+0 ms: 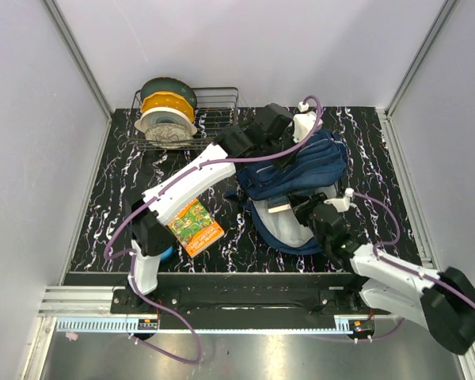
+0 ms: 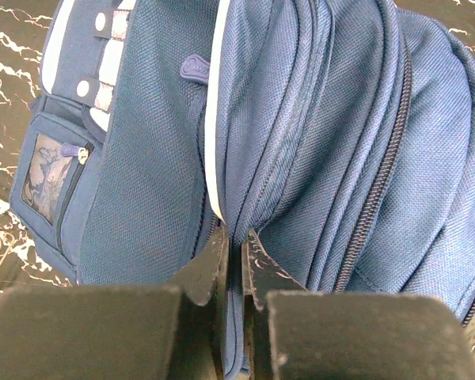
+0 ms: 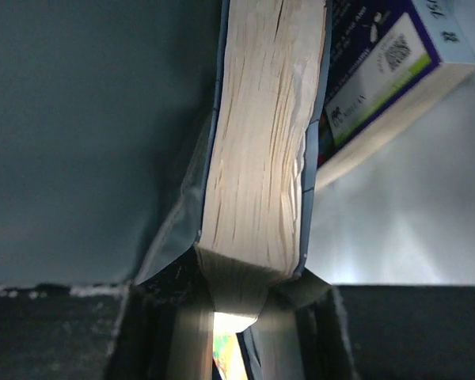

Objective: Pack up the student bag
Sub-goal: Place the book in the student bag.

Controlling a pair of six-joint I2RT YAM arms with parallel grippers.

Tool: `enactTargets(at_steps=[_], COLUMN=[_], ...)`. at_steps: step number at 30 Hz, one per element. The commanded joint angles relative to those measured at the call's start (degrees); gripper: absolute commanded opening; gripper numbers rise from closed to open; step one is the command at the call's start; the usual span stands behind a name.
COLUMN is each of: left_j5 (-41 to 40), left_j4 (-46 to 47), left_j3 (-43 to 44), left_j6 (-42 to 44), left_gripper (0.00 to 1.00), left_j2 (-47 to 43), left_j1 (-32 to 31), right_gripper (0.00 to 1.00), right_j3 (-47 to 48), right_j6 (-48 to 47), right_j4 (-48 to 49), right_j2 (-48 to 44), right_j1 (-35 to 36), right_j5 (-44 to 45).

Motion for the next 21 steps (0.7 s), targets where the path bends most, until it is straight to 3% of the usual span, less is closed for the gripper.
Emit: enactTargets(at_steps=[1,5,7,14,21], left_j5=[1.60,1.69,1.95,2.57,3.80], left_j4=[12.42,13.12,13.48,14.00,14.97], left_j3=[1.69,1.08,0.29,-0.15,-2.00], left_j6=[-1.00,-1.26,-1.52,-2.23,-3.02], left_gripper=[0.00,0.00,0.00,0.00,0.00], left_j2=[-8.25,-8.95,-9.39,-9.74,-10.36], left_j1=[-0.04,0.22,0.40,1.01,1.98], right_gripper=[0.00,0.02,0.12,0.20,0.39], right_j3=[6.99,6.20,6.99,6.12,10.85], right_j6=[4.46,9.29,10.53,13.78,15.36], right_j4=[12.68,21.62,22.97,32.71,23.25], right_j2=[7.83,18.10,21.02,31.13,31.32], right_j1=[-1.60,-2.48,-3.45,-5.64,-8.37], right_j5=[5.33,8.58,7.09,5.33,3.22])
